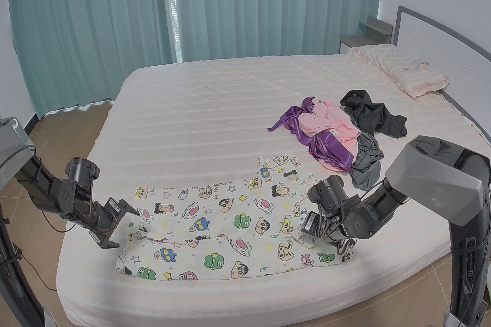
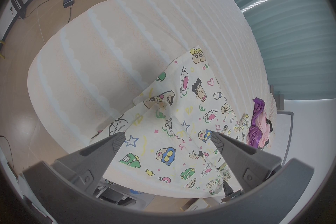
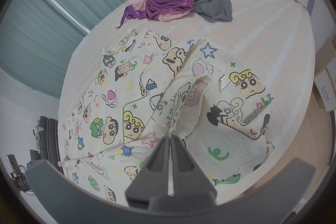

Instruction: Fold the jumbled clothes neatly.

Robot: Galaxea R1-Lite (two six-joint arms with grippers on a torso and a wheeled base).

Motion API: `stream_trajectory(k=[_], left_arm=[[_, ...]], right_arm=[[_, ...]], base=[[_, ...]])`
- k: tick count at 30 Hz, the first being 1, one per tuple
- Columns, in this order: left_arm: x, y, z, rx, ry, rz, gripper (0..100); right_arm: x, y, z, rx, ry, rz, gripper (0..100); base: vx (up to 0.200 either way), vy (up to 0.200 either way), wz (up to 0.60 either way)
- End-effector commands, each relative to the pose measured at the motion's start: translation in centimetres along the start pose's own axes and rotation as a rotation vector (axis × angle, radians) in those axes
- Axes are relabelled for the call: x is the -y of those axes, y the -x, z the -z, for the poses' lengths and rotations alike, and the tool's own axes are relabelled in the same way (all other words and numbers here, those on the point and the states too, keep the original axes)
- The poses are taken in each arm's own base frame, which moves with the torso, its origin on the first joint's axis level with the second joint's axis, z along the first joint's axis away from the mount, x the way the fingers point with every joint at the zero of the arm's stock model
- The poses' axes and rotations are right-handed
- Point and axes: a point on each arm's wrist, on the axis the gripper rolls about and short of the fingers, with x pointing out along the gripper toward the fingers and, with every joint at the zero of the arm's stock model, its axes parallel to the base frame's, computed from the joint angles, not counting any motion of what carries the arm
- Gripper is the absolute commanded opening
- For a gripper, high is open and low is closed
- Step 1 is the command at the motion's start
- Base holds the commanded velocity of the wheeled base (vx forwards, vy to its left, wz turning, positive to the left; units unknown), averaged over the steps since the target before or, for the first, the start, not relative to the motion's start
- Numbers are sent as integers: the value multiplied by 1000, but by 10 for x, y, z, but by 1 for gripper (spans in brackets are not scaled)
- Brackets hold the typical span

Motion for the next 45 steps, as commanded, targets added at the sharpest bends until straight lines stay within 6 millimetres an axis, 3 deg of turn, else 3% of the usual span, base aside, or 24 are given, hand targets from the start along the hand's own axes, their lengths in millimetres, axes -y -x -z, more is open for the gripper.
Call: stream_trajectory(k=[1,10,12,23,26,45], left_arm=[[0,1,0,2,0,2,100],[0,1,0,2,0,2,100],[0,1,0,1,0,1,100],[0,0,0,0,0,2,100],[0,0,0,0,0,2,100],[-1,0,-1,0,3,0,100]], right_arm=[[-3,24,-8,28,-8,-35,0],[-3,52,-7,54,1,-50,0],[-7,67,-9,69,5,-77,0],[-18,104,-6,89,45,-80,0],[-22,116,-14,109,46,-92,0],[-17,129,16,-45,176,50,0]], base=[[0,0,0],[0,0,0],[0,0,0],[0,0,0],[0,0,0],[0,0,0]])
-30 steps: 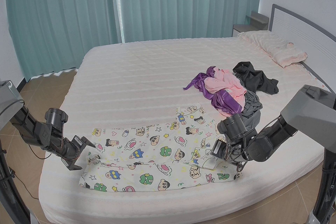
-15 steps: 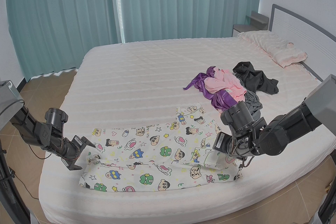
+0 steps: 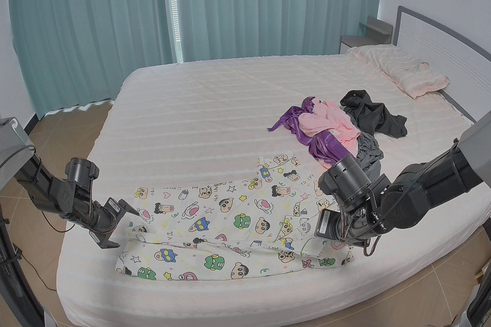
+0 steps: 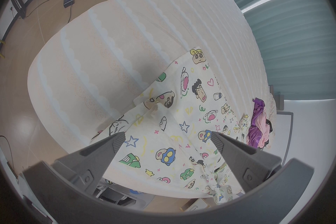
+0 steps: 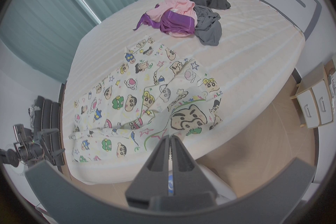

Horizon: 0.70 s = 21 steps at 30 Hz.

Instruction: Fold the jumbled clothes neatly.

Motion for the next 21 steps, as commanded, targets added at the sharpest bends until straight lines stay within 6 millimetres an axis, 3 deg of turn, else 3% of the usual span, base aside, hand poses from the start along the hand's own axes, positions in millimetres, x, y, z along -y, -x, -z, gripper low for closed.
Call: stream_trajectory(k=[1,9,15,16,21], left_arm=[[0,0,0,0,1,-1,100],[0,0,0,-1,-1,-1,100],[-1,-1,0,0,0,-3,100],[-1,-1,0,-1,1,-4,100],[-1,-2,0,-2,1,-5,100]], right_arm=[[-5,4,3,-1,15,-15,0],[-10,7,-2,-11,19,-3,0],[-6,4,13,-72,58,47,0],[-3,3,17,-89,68,67,100],[-1,13,23,-118,92,65,100]], base=[[0,0,0],[0,0,0],[0,0,0],[0,0,0],[0,0,0]])
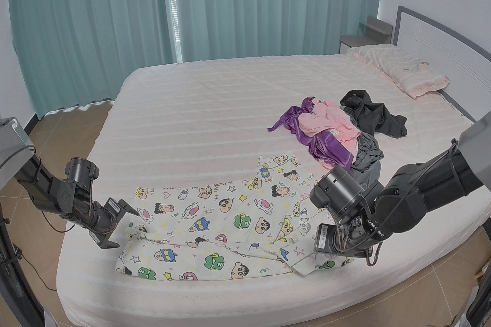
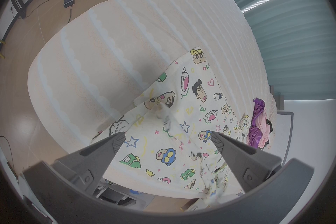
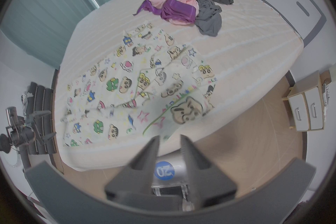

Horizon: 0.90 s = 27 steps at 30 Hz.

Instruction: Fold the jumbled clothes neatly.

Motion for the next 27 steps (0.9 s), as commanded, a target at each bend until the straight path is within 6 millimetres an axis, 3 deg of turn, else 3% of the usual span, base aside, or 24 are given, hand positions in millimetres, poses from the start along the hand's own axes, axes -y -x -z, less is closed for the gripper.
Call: stream_trajectory(k=[1,5,12,19,25,27], left_arm=[[-1,-1,0,-1,2,-3,100],[-1,-1,0,-1,2,-3,100],[-1,-1,0,-3,2,-3,100],[-1,0,2,-5,-4,17,100],[-6,-4,6,42,-32,94,100],[-8,-4,7,54,-36,110,100]], right_arm=[[0,5,5,-11,14,-8,100],[8,10,-3,-16,-11,-21,100],[38,-44,-26,-36,-76,-29,100],[83,-102,-26,32,66,-193,100],[103,-129,-32,71,95,-329,100],[109,-129,-35,60,87,-374,100]], base=[[0,0,0],[0,0,0],[0,0,0],[0,0,0],[0,0,0],[0,0,0]])
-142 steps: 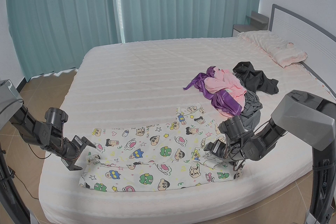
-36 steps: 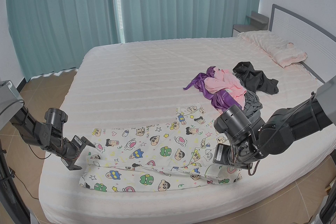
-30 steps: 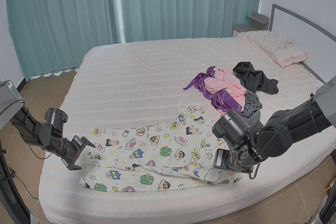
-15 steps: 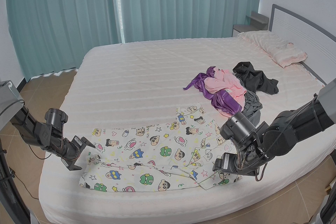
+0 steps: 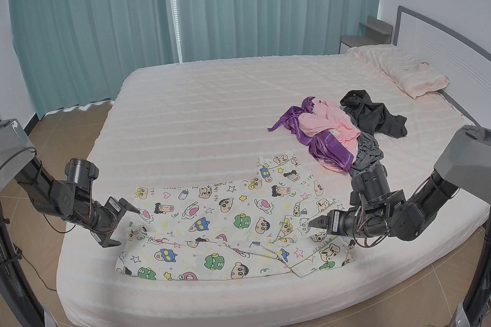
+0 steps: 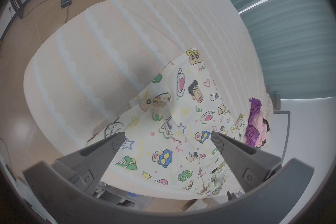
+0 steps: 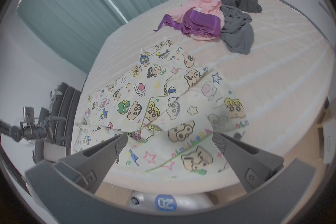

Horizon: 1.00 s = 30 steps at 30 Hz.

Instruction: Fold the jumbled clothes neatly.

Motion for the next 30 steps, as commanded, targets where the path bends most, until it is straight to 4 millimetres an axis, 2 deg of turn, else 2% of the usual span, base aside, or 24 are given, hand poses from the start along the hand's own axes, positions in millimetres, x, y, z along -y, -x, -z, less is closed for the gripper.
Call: stream_trajectory(k=[1,9,17,30], left_arm=[[-9,-1,7,27,-16,47,100],[-8,-1,8,28,-17,47,100],[-8,-1,8,28,-19,47,100],[-8,-2,8,27,-18,47,100]], right_arm=[[56,-22,21,-123,-31,-39,100],[64,-19,18,-108,-58,-86,100],[62,-14,19,-22,-53,-132,100],[54,-16,23,-34,-64,-141,100]], base=[[0,0,0],[0,0,0],[0,0,0],[0,0,0]])
